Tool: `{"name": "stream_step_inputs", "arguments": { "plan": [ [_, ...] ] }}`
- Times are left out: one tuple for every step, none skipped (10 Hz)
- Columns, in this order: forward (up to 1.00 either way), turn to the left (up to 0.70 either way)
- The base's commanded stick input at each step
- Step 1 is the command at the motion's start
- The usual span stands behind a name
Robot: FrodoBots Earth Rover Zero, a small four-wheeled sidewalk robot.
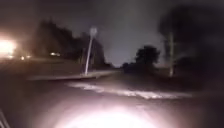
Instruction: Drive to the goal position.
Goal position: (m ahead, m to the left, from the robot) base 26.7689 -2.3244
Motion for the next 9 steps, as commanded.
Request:
{"name": "stream_step_inputs", "arguments": {
  "plan": [
    [0.7,0.0],
    [0.7,0.0],
    [0.7,0.0],
    [0.7,0.0],
    [0.7,0.0],
    [0.7,0.0],
    [0.7,0.0],
    [0.7,-0.1],
    [0.7,-0.19]
  ]
}}
